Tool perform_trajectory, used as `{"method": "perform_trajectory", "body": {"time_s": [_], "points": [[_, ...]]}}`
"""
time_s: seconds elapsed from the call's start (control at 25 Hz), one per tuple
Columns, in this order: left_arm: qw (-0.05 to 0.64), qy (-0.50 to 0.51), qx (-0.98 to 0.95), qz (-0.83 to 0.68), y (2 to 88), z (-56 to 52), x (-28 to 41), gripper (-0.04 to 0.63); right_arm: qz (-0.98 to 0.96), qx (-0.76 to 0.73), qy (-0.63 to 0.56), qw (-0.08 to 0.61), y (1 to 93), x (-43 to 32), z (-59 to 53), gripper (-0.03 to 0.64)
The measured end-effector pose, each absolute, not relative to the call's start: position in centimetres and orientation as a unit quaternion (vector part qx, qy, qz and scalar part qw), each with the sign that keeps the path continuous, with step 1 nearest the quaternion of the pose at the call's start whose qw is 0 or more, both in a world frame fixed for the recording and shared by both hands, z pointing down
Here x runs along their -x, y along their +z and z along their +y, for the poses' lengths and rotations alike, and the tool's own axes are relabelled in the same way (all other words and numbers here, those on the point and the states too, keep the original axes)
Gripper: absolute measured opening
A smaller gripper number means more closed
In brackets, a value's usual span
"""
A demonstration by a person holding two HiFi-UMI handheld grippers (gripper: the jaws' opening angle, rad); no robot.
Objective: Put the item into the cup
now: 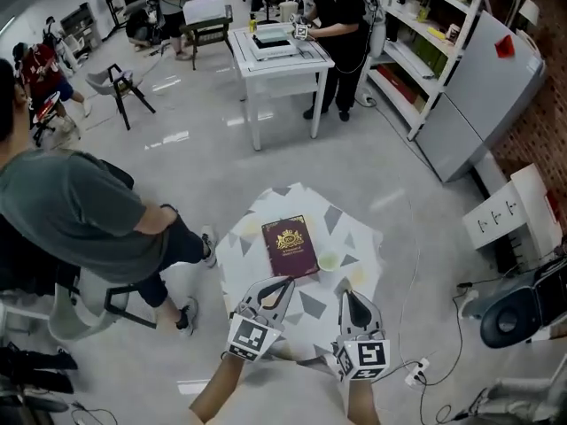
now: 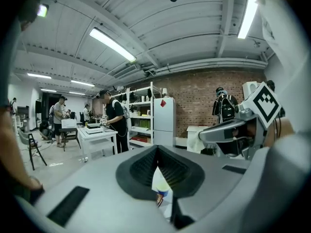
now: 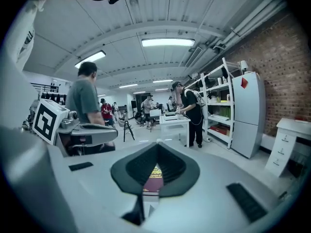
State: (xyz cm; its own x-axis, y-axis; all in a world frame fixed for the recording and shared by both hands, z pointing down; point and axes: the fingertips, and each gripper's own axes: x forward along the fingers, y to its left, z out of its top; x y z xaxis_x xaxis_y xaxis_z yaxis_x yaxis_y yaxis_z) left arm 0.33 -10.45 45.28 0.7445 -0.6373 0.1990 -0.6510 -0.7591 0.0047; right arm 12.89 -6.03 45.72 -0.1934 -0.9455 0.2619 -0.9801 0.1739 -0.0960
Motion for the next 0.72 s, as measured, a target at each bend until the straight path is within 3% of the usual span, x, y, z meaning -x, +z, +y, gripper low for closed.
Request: {"method": "perform_trajectory", "body": {"time_s": [0.72], "points": [[0.110, 0.167, -0.874, -0.443, 53.0, -13.4, -5.6, 0.012, -0.822, -0.519, 0.207, 0.105, 54.0, -18.4, -12.7, 0.006]]}}
